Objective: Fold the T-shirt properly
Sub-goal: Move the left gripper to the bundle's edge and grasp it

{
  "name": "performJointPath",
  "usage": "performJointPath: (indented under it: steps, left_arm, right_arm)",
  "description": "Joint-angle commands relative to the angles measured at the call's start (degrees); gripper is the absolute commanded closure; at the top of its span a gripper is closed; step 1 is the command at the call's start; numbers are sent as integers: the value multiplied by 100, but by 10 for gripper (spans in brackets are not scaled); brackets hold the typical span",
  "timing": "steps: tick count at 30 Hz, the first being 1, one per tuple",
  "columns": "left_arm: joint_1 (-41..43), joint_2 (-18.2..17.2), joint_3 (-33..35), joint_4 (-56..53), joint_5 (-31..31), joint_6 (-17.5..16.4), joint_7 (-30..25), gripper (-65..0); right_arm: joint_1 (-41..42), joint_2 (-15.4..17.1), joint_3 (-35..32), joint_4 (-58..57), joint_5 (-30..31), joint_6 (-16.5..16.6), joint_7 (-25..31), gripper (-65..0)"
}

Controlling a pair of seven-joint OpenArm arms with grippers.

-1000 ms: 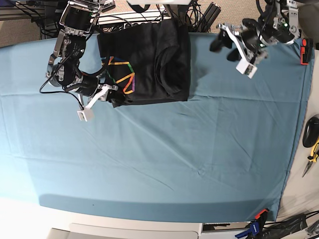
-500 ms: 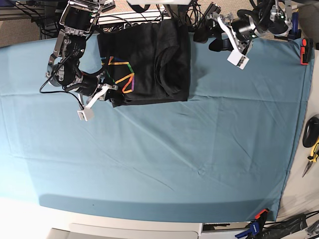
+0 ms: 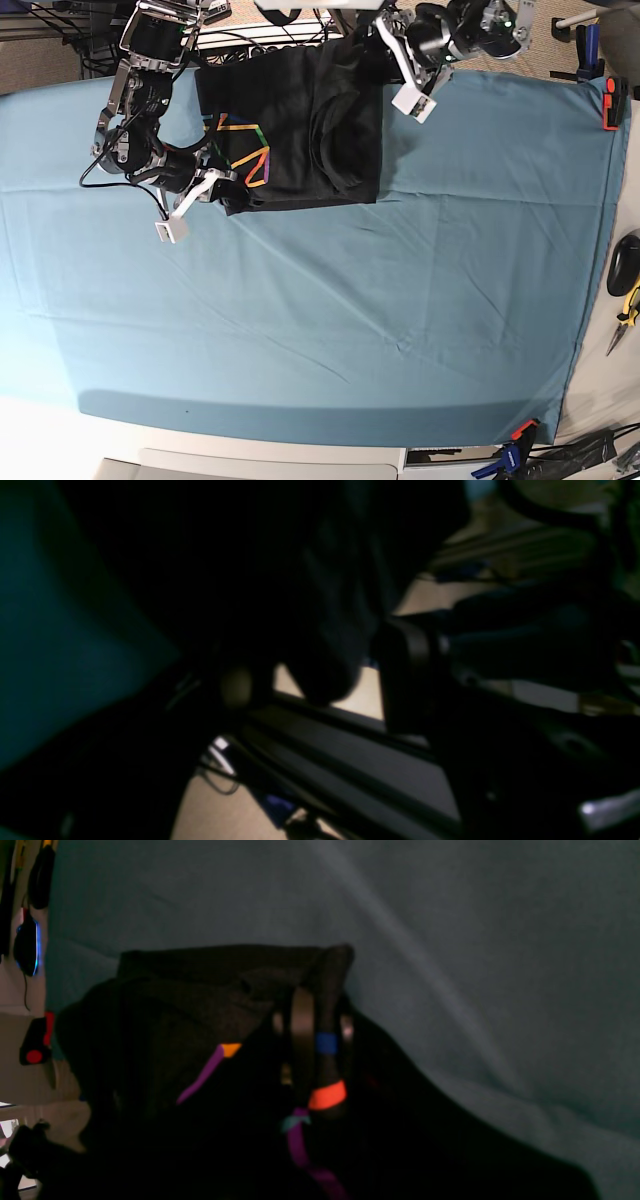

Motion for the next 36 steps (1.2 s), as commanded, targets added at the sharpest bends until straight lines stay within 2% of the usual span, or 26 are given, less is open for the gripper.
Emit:
performJointPath:
  steps: [1, 4, 7, 11, 14, 20, 33, 34, 36]
  left_arm:
    - [-24, 90, 28, 22, -7, 2, -131, -374]
    - [-162, 142, 13, -291, 278, 87, -142, -374]
    - [-234, 144, 2, -546, 295, 168, -127, -374]
    - [-234, 142, 17, -614, 304, 164, -120, -374]
    - [-234, 116, -94, -614, 603, 166, -81, -374]
    - [-232, 61, -568, -627, 376, 164, -85, -374]
    - [-343, 125, 507, -831, 575, 164, -142, -373]
    - [-343, 122, 505, -831, 575, 160, -129, -356]
    - [-343, 76, 501, -831, 577, 114, -129, -267]
  right_arm:
    - [63, 35, 2, 66, 94, 37, 39, 0]
    - [61, 35, 0, 66, 94, 37, 39, 0]
    - [63, 35, 0, 66, 94, 37, 42, 0]
    - [63, 35, 0, 66, 94, 37, 42, 0]
    - [63, 37, 2, 66, 94, 37, 44, 0]
    - [66, 35, 2, 66, 94, 37, 63, 0]
    - [63, 37, 2, 66, 92, 39, 61, 0]
    - [66, 37, 2, 66, 92, 39, 61, 0]
    - [68, 37, 2, 66, 94, 66, 68, 0]
